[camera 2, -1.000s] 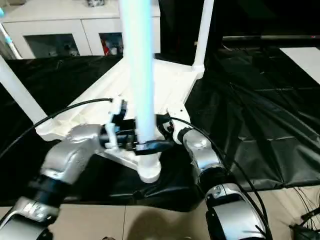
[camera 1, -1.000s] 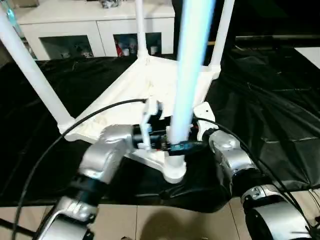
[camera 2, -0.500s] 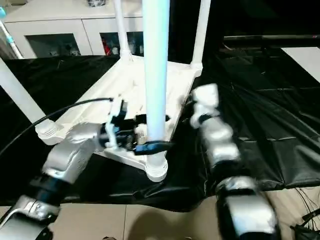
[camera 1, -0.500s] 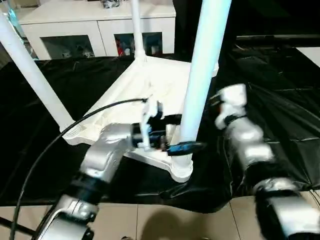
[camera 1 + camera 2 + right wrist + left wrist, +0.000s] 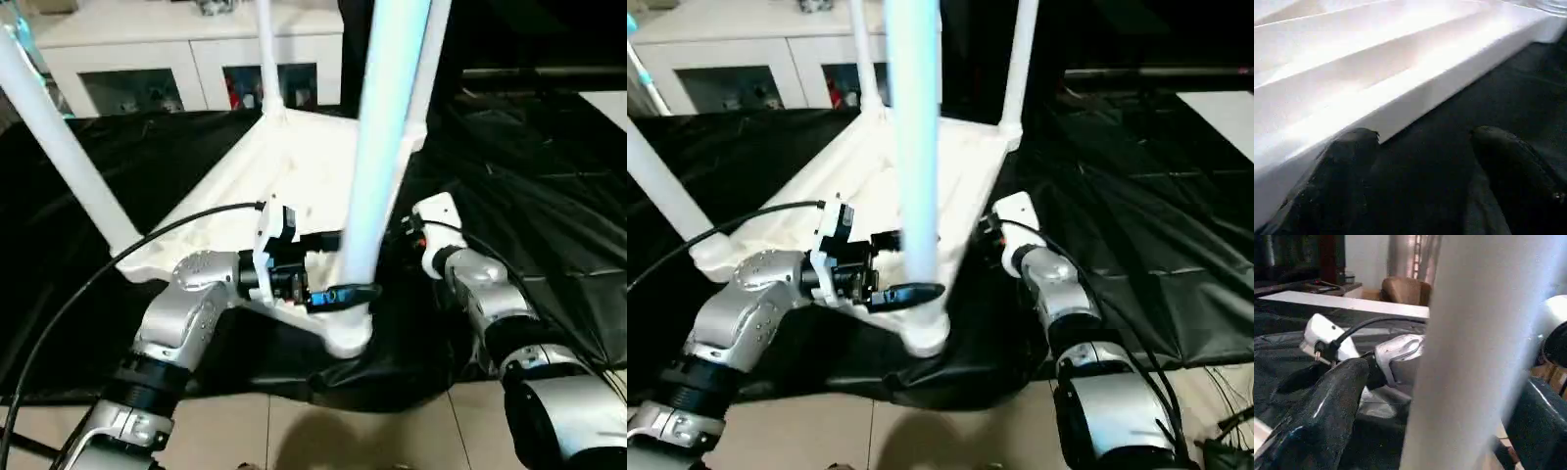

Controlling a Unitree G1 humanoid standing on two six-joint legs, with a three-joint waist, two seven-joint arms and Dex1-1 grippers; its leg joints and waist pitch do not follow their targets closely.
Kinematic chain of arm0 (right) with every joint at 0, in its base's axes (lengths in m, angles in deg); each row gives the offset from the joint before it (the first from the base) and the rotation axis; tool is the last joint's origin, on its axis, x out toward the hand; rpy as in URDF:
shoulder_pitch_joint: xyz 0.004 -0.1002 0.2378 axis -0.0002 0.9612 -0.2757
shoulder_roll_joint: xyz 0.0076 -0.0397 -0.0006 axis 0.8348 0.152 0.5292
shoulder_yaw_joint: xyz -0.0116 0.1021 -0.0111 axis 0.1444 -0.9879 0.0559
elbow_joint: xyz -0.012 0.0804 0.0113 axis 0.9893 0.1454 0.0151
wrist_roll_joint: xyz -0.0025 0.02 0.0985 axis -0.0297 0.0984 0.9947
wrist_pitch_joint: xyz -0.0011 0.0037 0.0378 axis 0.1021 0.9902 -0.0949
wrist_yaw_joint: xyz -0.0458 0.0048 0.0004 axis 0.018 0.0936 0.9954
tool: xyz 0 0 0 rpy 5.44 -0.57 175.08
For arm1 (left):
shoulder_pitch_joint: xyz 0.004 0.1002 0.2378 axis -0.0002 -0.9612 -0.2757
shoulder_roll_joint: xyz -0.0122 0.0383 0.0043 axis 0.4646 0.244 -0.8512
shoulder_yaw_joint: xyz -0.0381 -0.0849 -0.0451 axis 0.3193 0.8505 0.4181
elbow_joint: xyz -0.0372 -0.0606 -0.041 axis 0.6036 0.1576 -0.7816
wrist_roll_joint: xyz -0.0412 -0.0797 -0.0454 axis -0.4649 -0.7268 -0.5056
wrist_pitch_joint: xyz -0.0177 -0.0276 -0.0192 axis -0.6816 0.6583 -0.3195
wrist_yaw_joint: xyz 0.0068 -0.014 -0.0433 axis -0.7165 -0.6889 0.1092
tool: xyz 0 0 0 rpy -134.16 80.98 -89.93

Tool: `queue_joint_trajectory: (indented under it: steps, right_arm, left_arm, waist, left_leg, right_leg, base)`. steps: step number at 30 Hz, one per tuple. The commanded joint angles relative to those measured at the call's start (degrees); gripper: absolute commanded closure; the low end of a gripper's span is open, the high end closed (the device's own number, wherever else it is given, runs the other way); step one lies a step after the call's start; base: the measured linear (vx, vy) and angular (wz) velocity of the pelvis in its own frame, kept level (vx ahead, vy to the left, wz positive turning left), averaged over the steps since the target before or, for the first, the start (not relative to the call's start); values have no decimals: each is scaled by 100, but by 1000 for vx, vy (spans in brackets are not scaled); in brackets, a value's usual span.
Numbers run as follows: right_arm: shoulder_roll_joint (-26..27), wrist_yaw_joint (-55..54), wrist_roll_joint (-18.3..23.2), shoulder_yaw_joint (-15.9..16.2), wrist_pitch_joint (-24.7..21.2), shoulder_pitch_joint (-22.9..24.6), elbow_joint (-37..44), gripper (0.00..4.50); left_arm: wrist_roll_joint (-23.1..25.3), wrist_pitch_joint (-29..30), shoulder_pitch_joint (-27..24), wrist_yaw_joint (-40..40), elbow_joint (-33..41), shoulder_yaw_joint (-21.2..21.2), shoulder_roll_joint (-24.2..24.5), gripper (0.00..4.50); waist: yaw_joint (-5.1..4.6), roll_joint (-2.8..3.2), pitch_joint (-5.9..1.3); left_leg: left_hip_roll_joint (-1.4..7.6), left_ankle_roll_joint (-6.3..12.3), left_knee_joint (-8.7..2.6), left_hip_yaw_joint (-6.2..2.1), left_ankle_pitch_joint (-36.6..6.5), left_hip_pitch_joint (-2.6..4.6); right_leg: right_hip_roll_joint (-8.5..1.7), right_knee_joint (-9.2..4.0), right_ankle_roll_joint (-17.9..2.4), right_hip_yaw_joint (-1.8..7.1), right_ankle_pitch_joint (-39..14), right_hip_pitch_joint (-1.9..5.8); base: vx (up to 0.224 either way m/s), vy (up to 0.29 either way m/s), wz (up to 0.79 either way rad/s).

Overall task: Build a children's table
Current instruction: Rotate table base

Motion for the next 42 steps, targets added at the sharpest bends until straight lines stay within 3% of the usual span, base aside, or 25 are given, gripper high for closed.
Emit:
queue_joint_trajectory:
  steps: [1,6,11,15,18,20,22,26,29,42]
  right_arm:
    - [134,439,-3,236,190,45,137,76]
    - [208,750,-66,378,284,178,258,76]
    - [361,897,-184,560,363,311,336,76]
    - [493,890,-246,648,391,368,401,76]
    - [587,859,-294,700,398,393,433,76]
    - [624,820,-320,723,416,402,441,76]
    - [686,603,-412,744,452,394,421,76]
    - [647,120,-556,665,358,283,242,76]
    - [490,-337,-484,393,327,135,100,76]
    - [-42,-970,-132,-259,417,40,184,76]
  left_arm:
    - [32,20,-6,57,128,-147,11,7]
    - [148,-38,88,71,32,-296,-129,7]
    - [258,-179,361,51,-281,-414,-417,7]
    - [307,-323,626,-38,-579,-449,-704,7]
    - [413,-467,767,-115,-818,-457,-891,7]
    - [468,-547,834,-154,-955,-450,-971,7]
    - [755,-957,1028,-484,-1431,-388,-1108,7]
    - [1109,-1354,1289,-1095,-2018,-278,-1145,7]
    - [1377,-1779,1542,-1595,-2579,-104,-1029,7]
    - [1502,-2142,1650,-1350,-3080,67,-439,7]
  waist:
    - [24,-54,-398]
    - [20,-64,-398]
    - [15,-77,-388]
    - [-31,-103,-383]
    - [-96,-112,-385]
    - [-97,-109,-392]
    - [-122,-110,-400]
    - [-135,-110,-413]
    - [-135,-117,-412]
    - [-32,-123,-411]
  left_leg:
    - [269,287,-391,-88,-1516,96]
    - [267,323,-389,-87,-1421,87]
    - [261,301,-394,-86,-1539,104]
    - [256,246,-406,-108,-1644,77]
    - [250,334,-398,-115,-1588,48]
    - [253,366,-385,-107,-1558,65]
    - [249,437,-380,-113,-1500,47]
    - [249,487,-372,-117,-1368,52]
    - [239,487,-372,-120,-1470,72]
    - [252,457,-375,-101,-1389,81]
  right_leg:
    - [-244,-358,-1600,151,-1338,273]
    - [-242,-354,-1625,155,-1266,284]
    - [-245,-393,-1573,159,-1523,266]
    - [-270,-415,-1494,159,-1718,289]
    - [-270,-423,-1520,148,-1667,303]
    - [-266,-422,-1555,149,-1589,293]
    - [-264,-417,-1578,141,-1466,300]
    - [-269,-402,-1636,145,-1220,303]
    - [-274,-416,-1629,141,-1285,302]
    - [-284,-401,-1626,140,-1305,296]
  base:
    - [0,0,0]
    - [0,0,0]
    - [0,0,0]
    - [0,0,0]
    - [0,0,0]
    - [0,0,0]
    - [0,0,0]
    - [0,0,0]
    - [0,0,0]
    - [0,0,0]
